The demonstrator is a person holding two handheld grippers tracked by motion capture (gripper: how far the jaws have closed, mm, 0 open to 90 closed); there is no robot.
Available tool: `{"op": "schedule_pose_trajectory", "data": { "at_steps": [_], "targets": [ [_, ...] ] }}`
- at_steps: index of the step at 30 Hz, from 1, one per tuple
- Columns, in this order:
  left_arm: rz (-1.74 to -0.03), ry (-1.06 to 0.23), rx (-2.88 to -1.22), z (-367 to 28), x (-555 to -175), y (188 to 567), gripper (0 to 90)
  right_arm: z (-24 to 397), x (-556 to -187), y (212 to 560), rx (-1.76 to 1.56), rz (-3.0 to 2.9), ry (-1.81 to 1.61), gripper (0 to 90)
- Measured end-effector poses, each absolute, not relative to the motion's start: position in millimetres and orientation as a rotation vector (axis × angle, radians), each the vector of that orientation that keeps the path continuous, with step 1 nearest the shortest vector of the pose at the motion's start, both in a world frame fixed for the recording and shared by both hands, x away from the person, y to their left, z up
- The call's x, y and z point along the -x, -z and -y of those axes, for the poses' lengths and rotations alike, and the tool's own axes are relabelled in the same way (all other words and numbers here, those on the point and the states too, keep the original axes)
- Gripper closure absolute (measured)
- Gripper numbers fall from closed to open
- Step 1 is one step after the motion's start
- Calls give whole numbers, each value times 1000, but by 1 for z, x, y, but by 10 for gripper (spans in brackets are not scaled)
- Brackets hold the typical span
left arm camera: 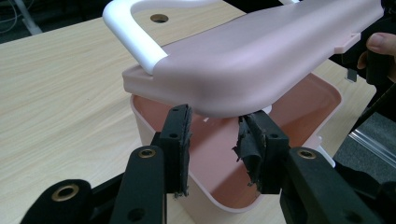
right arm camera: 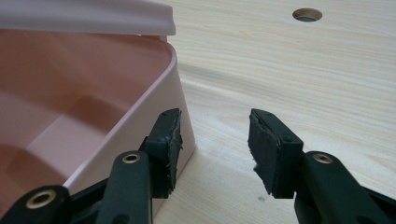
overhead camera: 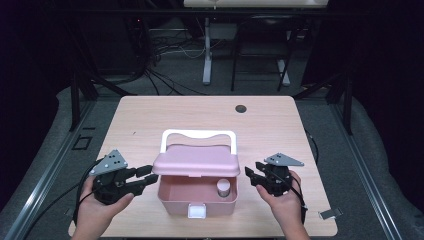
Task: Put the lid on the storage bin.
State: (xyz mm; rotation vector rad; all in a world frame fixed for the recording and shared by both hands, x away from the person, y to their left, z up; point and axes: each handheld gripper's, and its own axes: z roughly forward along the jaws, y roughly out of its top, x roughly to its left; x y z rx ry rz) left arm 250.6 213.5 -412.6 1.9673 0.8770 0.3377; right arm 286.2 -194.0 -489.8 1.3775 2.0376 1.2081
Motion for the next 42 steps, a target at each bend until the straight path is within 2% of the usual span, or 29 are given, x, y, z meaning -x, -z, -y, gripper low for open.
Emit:
{"op": "schedule_pose_trajectory", "data": {
  "at_steps": [42],
  "targets": [
    [-868,-360,-1973,-215,-231,443,639,196,-284,498,-1374,-2049,-1196,539]
  ]
}}
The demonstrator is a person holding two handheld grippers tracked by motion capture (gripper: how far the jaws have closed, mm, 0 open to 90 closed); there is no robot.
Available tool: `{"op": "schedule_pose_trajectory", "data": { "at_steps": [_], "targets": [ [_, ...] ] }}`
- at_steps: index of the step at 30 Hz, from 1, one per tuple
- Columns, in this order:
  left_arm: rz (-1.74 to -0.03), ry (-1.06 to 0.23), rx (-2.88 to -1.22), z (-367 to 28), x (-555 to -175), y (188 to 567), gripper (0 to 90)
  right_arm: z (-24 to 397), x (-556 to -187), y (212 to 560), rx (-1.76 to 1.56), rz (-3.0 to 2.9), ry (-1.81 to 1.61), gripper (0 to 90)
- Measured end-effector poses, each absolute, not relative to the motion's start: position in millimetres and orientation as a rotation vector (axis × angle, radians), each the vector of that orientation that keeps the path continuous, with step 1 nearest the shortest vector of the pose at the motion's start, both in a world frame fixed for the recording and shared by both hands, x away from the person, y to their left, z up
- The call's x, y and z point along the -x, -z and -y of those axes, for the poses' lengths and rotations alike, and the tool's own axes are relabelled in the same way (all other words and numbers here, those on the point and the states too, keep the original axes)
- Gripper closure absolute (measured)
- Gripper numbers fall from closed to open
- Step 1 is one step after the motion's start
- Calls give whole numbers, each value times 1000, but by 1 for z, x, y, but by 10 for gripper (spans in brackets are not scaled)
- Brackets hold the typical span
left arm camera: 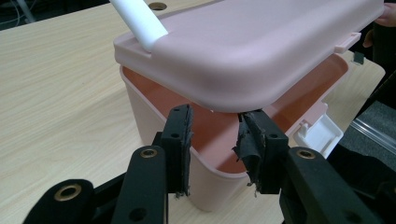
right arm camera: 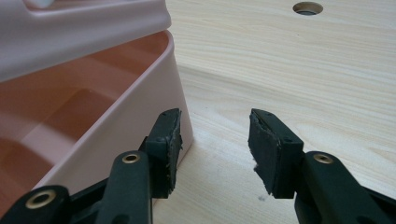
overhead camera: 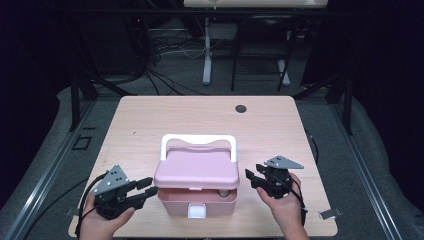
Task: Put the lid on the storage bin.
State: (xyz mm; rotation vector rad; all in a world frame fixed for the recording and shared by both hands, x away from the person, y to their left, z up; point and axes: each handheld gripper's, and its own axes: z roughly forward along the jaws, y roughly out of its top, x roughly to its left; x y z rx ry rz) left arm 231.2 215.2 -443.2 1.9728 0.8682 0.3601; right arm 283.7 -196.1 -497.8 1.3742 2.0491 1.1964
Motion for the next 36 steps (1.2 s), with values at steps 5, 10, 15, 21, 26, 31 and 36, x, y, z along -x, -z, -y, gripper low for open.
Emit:
{"op": "schedule_pose_trajectory", "data": {
  "at_steps": [5,10,15,21,26,31,36],
  "targets": [
    [-869,-360,-1978,-215,-229,446,642,197,-284,499,-1381,-2043,-1204,538],
    [-866,-358,-1981,-216,-228,451,642,197,-283,500,-1383,-2041,-1202,536],
    [-878,-348,-1979,-216,-227,455,643,198,-282,501,-1390,-2045,-1199,535],
    [-884,-342,-1981,-215,-225,459,644,198,-283,503,-1390,-2046,-1198,530],
    [-885,-342,-1989,-216,-224,462,644,199,-283,504,-1395,-2041,-1200,529],
    [-879,-353,-2002,-217,-223,464,644,199,-283,504,-1401,-2038,-1204,527],
    [-890,-346,-1999,-217,-222,466,644,202,-283,504,-1411,-2032,-1206,527]
  ]
}}
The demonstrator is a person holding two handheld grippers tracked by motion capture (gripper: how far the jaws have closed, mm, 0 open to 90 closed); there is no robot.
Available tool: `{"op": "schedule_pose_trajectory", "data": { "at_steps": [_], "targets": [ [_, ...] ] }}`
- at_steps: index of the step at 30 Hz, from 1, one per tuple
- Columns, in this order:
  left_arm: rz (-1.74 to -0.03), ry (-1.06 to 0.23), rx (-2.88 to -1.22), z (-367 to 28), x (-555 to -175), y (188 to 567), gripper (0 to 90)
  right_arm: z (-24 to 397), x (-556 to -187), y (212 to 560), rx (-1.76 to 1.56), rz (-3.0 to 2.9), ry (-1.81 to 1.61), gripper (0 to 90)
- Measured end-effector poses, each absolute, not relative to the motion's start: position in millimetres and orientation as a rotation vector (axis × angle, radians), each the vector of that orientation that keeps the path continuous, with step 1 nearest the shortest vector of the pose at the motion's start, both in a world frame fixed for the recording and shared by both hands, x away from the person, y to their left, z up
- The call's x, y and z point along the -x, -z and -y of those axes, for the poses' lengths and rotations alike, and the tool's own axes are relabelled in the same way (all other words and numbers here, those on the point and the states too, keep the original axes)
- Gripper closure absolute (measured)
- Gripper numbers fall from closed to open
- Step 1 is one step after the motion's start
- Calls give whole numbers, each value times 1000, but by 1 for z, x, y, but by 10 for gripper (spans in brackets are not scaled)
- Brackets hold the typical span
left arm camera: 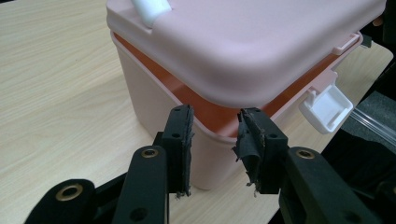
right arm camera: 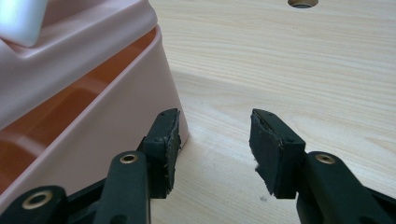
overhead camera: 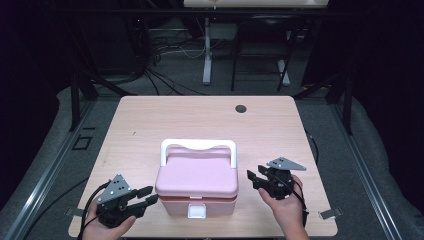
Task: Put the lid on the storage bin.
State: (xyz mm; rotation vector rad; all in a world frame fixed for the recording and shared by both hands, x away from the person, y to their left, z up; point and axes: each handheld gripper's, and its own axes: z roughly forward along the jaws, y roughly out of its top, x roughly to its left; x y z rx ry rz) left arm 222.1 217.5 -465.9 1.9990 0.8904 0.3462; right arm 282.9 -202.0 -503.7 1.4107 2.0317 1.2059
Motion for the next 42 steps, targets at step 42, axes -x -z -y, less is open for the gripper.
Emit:
{"op": "schedule_pose_trajectory", "data": {
  "at_steps": [42],
  "targets": [
    [-916,-314,-2044,-220,-223,481,640,207,-284,508,-1436,-2016,-1198,523]
  ]
}}
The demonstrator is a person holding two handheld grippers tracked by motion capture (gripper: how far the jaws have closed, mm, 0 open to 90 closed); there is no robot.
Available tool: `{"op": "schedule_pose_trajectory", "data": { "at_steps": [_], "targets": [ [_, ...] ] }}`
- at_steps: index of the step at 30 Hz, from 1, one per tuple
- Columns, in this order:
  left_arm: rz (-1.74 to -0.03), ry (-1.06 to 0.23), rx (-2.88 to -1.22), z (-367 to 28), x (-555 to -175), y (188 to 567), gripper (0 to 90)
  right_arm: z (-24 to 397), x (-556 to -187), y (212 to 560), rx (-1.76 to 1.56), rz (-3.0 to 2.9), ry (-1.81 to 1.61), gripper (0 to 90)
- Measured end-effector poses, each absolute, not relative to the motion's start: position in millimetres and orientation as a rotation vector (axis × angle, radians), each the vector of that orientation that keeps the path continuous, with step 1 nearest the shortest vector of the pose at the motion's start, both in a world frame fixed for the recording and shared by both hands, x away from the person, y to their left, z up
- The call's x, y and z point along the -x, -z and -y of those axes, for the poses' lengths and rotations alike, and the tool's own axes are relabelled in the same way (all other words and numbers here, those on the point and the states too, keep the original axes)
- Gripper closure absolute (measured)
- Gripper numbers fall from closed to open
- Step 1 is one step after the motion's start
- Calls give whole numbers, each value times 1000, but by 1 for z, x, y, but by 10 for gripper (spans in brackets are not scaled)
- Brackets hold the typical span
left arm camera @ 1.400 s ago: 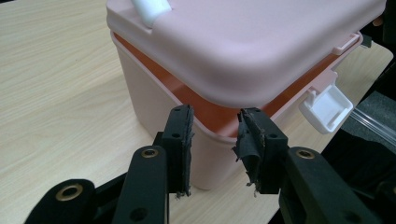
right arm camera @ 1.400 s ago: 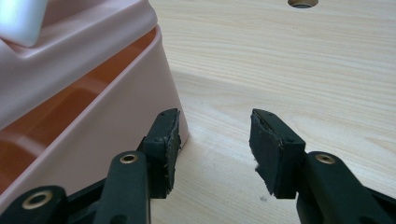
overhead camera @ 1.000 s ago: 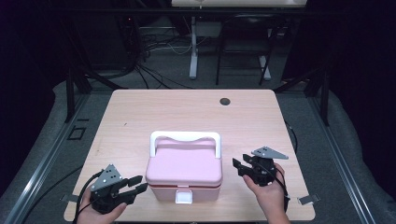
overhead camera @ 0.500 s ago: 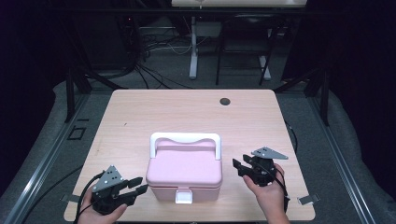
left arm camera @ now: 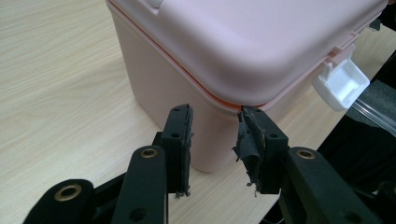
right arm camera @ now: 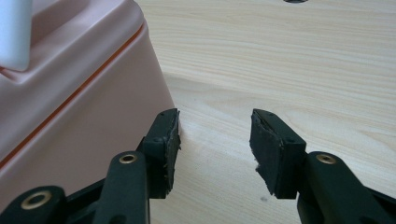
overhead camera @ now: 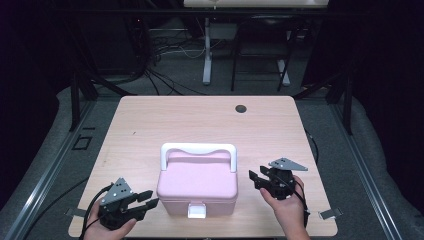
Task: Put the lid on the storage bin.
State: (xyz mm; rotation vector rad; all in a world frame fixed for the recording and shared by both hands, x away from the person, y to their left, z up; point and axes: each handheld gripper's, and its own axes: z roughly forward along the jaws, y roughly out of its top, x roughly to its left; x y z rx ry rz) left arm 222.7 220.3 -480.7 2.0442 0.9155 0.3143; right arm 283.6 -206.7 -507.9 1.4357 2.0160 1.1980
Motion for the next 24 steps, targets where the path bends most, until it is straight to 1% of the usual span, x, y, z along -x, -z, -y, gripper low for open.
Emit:
{"op": "schedule_pose_trajectory", "data": {
  "at_steps": [14,24],
  "targets": [
    [-950,-316,-2022,-227,-228,484,635,208,-283,508,-1437,-2007,-1202,523],
    [-994,-329,-1998,-233,-236,488,586,208,-283,511,-1437,-2001,-1189,523]
  ]
}}
